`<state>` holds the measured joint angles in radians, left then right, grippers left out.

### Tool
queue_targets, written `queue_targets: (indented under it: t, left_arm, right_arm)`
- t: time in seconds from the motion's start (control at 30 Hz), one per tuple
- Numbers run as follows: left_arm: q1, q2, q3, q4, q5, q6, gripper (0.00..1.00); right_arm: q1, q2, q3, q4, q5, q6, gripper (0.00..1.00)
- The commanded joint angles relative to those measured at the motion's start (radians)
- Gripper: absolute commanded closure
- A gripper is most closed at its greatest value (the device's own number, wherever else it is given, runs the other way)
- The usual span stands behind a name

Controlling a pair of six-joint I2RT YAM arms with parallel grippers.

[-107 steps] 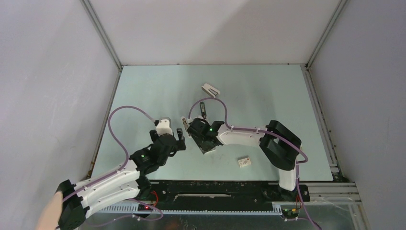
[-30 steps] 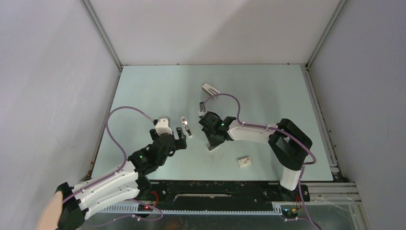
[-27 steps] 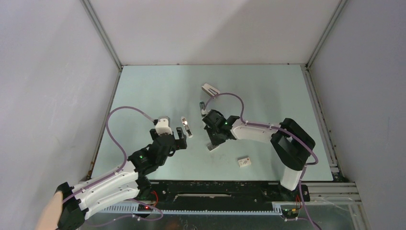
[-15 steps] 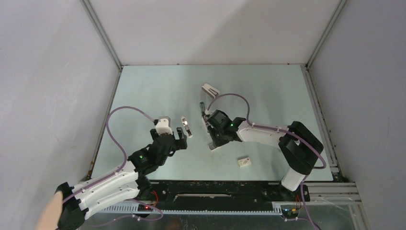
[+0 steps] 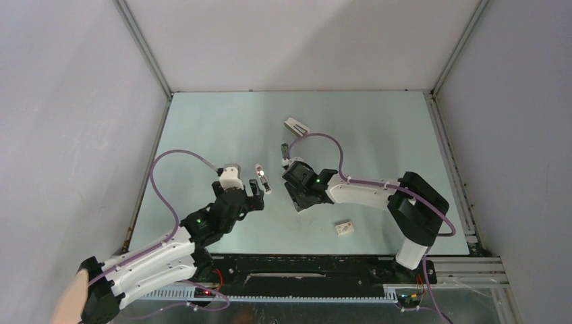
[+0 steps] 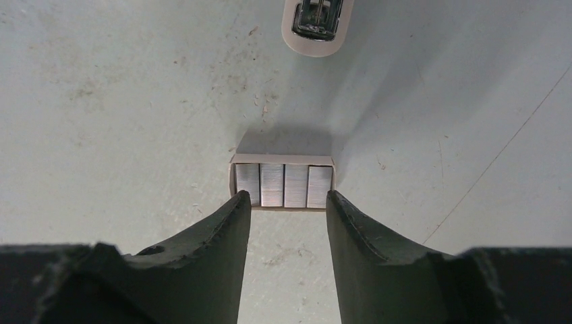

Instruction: Load the staples into the stapler

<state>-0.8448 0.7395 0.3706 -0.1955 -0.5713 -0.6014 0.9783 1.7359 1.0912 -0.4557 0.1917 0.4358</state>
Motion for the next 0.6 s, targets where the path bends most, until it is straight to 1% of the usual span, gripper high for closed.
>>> queue_targets:
  t: [0.0,0.17,0.33,0.4,0.57]
  left_arm:
    - [0.001,-0.002,0.002,0.034,-0.002,0.006,0.04]
    - [0.001,-0.003,0.002,0.034,-0.001,0.006,0.04]
    - [0.001,-0.002,0.002,0.037,0.001,0.005,0.04]
    - [0.001,-0.001,0.002,0.037,0.002,0.005,0.04]
    - [0.001,-0.001,0.001,0.041,0.005,0.004,0.04]
  right_arm:
    - [0.006,0.029,0.043,-0.001,0.028,-0.002,0.51]
    - [0.006,0.049,0.045,-0.004,0.031,0.004,0.49]
    - [0.0,0.066,0.043,-0.013,0.034,0.011,0.48]
    - [-0.004,0.072,0.044,-0.017,0.032,0.015,0.5]
    - [-0.018,0.083,0.043,-0.029,0.038,0.019,0.57]
